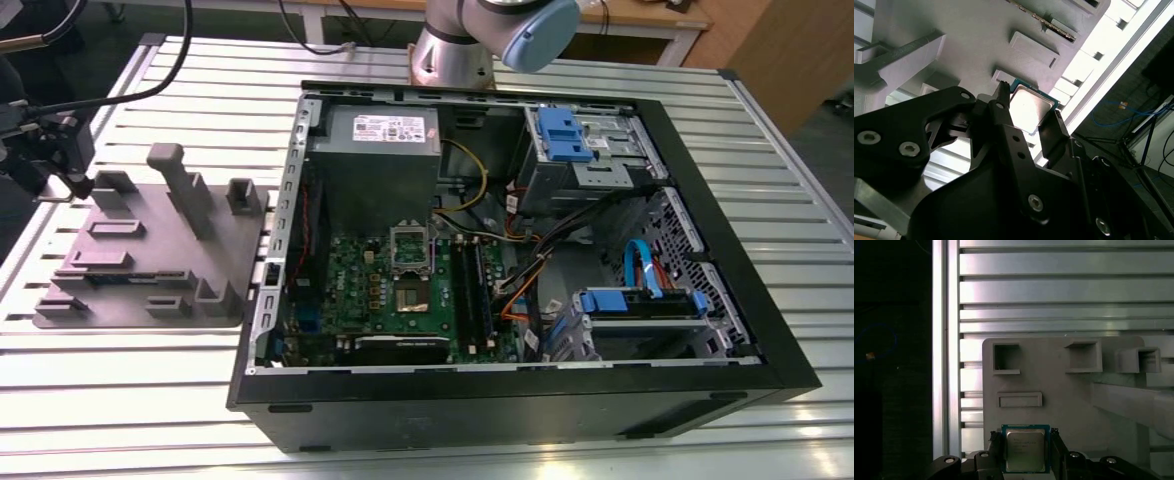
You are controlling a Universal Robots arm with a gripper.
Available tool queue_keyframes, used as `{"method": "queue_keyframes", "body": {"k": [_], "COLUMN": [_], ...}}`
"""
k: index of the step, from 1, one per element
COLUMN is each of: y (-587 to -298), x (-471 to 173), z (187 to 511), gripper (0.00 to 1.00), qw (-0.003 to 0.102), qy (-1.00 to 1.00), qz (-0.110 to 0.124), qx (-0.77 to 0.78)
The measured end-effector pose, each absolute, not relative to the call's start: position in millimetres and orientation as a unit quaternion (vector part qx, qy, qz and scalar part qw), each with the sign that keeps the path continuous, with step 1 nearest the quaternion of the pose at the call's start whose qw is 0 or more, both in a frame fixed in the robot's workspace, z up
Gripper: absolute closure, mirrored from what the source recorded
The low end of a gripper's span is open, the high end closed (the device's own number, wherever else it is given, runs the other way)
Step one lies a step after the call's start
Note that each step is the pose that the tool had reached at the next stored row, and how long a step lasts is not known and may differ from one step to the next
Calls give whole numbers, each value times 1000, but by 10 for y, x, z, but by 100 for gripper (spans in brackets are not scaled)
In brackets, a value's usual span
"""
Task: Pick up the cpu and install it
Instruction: 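Pick up the cpu and move it towards the insertion slot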
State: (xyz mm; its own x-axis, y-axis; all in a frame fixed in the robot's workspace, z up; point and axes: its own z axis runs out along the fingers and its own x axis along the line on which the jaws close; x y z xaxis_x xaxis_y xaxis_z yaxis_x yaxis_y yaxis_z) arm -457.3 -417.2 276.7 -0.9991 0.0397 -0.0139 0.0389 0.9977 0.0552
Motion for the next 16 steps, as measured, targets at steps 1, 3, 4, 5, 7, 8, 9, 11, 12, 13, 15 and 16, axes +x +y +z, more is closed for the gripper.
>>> {"method": "queue_keyframes", "body": {"k": [1, 3, 4, 5, 7, 8, 9, 11, 12, 13, 15, 16], "y": [-4172, -4172, -4172, -4172, -4172, -4172, -4172, -4172, -4172, -4172, -4172, -4172], "x": [-4569, -4552, -4543, -4539, -4539, -4539, -4539, -4538, -4538, -4538, -4538, -4538], "z": [2769, 2767, 2767, 2766, 2767, 2766, 2767, 2773, 2779, 2786, 2797, 2805], "gripper": [53, 53, 53, 53, 53, 53, 53, 53, 53, 53, 53, 53], "qw": [7, 7, 8, 8, 8, 8, 8, 7, 7, 7, 8, 8], "qy": [999, 999, 999, 999, 999, 999, 999, 999, 999, 999, 999, 999], "qz": [27, 27, 27, 28, 27, 27, 27, 27, 27, 27, 27, 27], "qx": [20, 20, 20, 20, 20, 20, 20, 20, 20, 20, 20, 20]}}
